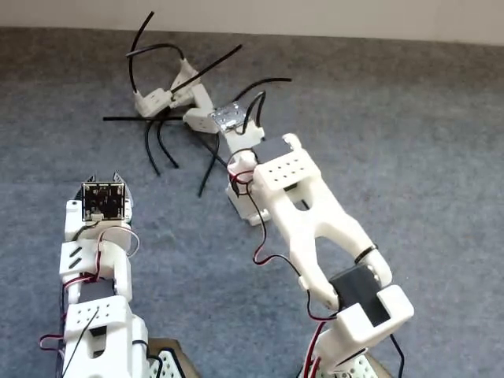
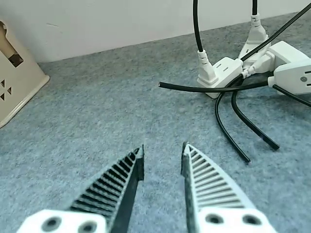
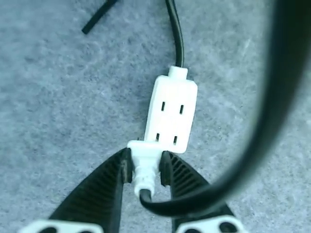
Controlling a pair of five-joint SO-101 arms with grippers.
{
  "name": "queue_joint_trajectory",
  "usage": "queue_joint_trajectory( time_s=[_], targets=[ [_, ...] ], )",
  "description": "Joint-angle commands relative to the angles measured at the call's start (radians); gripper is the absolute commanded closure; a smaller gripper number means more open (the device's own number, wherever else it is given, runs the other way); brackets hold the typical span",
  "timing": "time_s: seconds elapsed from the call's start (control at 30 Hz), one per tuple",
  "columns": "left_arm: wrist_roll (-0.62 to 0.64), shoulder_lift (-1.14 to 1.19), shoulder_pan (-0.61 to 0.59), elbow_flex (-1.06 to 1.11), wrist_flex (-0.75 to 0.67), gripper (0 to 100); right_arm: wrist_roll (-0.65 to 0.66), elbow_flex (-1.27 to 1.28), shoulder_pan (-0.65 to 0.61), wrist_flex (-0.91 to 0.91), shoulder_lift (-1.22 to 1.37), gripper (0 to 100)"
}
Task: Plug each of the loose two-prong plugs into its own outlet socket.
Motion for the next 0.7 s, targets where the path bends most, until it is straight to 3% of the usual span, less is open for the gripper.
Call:
queue_joint_trajectory(
  time_s=[0.0,0.2,0.67],
  targets=[
    [0.000,-0.015,0.001,0.016,0.005,87,0.006,-0.008,0.013,-0.015,-0.048,99.2],
    [0.000,-0.015,0.001,0.016,0.005,87,0.041,-0.008,0.074,-0.008,-0.053,99.2],
    [0.000,-0.015,0.001,0.016,0.005,87,0.041,-0.008,0.070,-0.036,-0.048,99.2]
  ],
)
